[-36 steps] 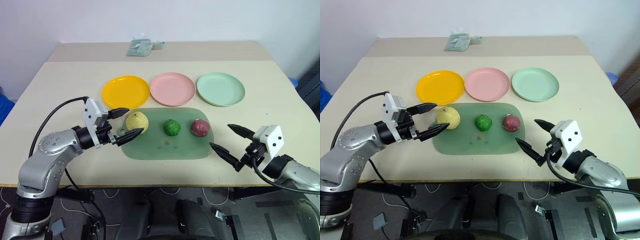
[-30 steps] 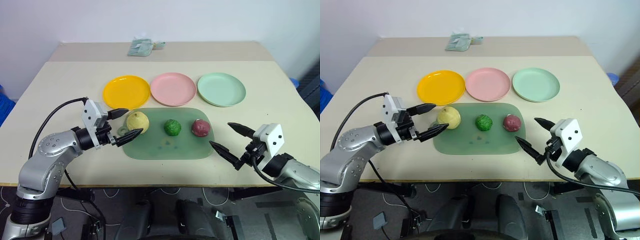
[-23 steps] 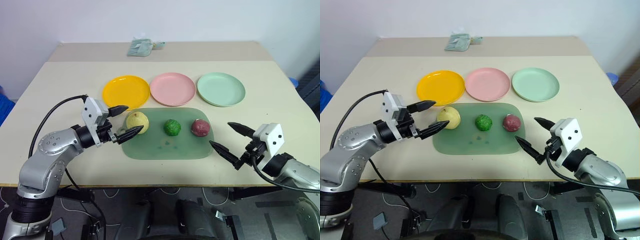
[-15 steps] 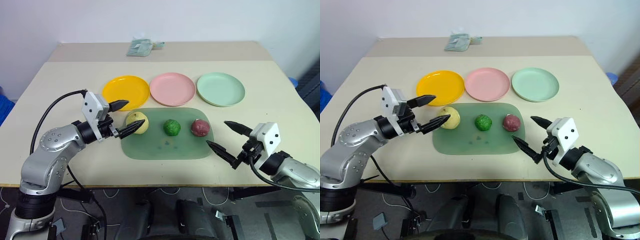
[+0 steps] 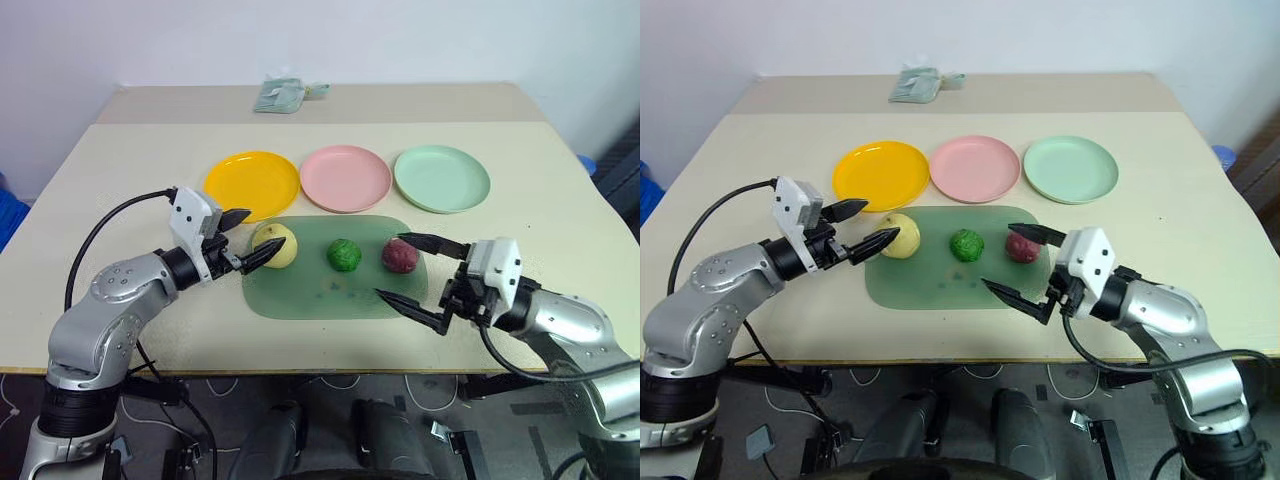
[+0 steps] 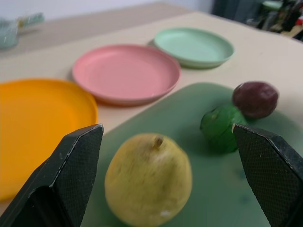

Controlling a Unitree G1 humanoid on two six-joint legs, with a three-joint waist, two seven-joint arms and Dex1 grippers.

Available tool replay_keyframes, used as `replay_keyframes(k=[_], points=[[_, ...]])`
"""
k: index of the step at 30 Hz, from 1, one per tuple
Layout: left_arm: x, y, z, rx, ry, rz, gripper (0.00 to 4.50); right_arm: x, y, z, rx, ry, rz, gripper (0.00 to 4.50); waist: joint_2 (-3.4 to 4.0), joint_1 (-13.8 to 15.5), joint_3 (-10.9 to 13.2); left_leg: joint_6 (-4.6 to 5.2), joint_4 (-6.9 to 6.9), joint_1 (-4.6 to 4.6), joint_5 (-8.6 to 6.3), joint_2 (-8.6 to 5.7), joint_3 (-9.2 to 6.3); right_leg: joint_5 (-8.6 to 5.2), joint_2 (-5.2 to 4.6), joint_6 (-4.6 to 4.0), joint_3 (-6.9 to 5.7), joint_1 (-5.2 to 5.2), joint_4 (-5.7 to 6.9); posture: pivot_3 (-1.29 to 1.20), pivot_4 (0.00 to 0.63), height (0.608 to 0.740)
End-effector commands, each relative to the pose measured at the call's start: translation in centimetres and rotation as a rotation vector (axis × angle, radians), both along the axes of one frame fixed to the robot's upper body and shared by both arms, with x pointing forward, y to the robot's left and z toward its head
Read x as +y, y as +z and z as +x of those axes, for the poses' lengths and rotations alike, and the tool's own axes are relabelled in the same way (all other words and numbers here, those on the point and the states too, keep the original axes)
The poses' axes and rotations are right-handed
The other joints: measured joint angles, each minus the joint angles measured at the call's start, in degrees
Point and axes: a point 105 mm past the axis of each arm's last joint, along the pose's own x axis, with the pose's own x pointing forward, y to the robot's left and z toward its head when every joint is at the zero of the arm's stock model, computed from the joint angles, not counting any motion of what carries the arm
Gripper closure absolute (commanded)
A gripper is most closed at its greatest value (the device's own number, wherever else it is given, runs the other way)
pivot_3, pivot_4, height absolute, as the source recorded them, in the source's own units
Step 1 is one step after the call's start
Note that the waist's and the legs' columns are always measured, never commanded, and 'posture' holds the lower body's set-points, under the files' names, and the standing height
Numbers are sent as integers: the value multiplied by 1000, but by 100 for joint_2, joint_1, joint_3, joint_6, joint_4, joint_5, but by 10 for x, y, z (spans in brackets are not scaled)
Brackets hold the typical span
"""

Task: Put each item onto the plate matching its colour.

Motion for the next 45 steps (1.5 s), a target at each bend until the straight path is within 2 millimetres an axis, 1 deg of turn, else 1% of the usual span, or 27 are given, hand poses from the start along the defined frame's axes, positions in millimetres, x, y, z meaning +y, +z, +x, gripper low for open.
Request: replay_keyframes(k=[1,5,8,12,15,17,18,19,23,27,31,33,34,36,39,42,45], points=[[0,-8,7,19,28,36,0,10,5,0,-17,33,2,26,0,-1,0,0,0,1,0,0,0,0,0,0,0,0,0,0,150,740],[-1,-18,10,33,29,57,0,15,3,-2,-11,45,-1,26,0,-6,0,-1,-2,1,0,0,0,1,0,0,1,-2,2,0,150,740],[-2,-25,9,39,17,71,0,8,1,-4,-12,29,-1,26,0,-3,0,-1,-2,1,0,0,0,2,0,0,1,-2,2,0,150,740],[-3,-32,11,49,8,77,0,-5,1,-14,-17,14,1,26,0,11,0,-1,-1,1,0,0,0,2,0,0,1,-1,2,0,150,740],[-1,-37,16,65,23,87,827,-9,2,-17,-25,2,6,0,0,-11,-1,-1,1,2,0,0,1,3,0,-2,3,-1,5,0,150,740],[-1,-39,18,67,27,91,1695,-10,3,-17,-30,-5,10,0,1,-16,-1,-2,0,7,0,0,2,3,0,-3,3,0,9,0,150,740],[0,-39,20,64,31,95,1880,-10,3,-17,-31,-7,9,0,1,-11,-1,-2,0,8,0,0,1,3,0,-3,3,0,11,0,150,740],[0,-39,21,57,33,98,2018,-11,3,-17,-33,-11,8,0,1,-8,-1,-2,-1,8,0,0,1,3,0,-3,3,0,11,0,150,740],[0,-36,27,34,54,80,2018,-10,3,-17,-38,-24,6,0,1,-6,-1,-2,-1,8,1,0,1,4,0,-2,3,1,10,0,150,740],[11,-23,49,-9,184,29,2018,-10,3,-16,-45,-37,5,0,-1,21,-1,-3,5,8,1,0,1,4,0,-3,2,4,12,0,150,740],[42,-9,92,-36,468,-12,2018,-12,5,-11,-60,-62,2,0,-4,93,0,-5,8,8,4,-1,1,8,2,5,0,3,16,0,150,740],[51,-5,112,-53,563,-12,2018,-13,5,-8,-67,-73,0,0,-6,135,0,-7,8,9,5,0,2,14,5,12,1,1,17,0,150,740],[50,-2,121,-61,590,-20,2018,-14,5,-6,-70,-78,-2,0,-6,142,0,-9,9,9,6,-1,1,16,6,11,0,1,17,0,150,740],[48,1,131,-74,606,-32,2018,-14,5,-4,-75,-82,-5,0,-8,143,-1,-10,9,8,7,-1,2,17,6,13,0,2,14,0,150,740],[34,12,146,-102,607,-78,2018,-15,7,-3,-84,-92,-5,0,-12,159,1,-9,7,6,7,-8,2,20,1,18,1,1,12,0,150,740],[23,18,154,-114,598,-99,2018,-17,9,-3,-90,-105,-6,0,-24,145,8,-9,10,-1,7,-11,-1,24,-1,24,-2,-2,12,0,150,740],[22,18,162,-116,629,-97,2018,-15,9,-5,-91,-109,-4,0,-27,124,10,-9,11,-2,7,-11,0,25,-1,25,0,-4,14,0,150,740]])
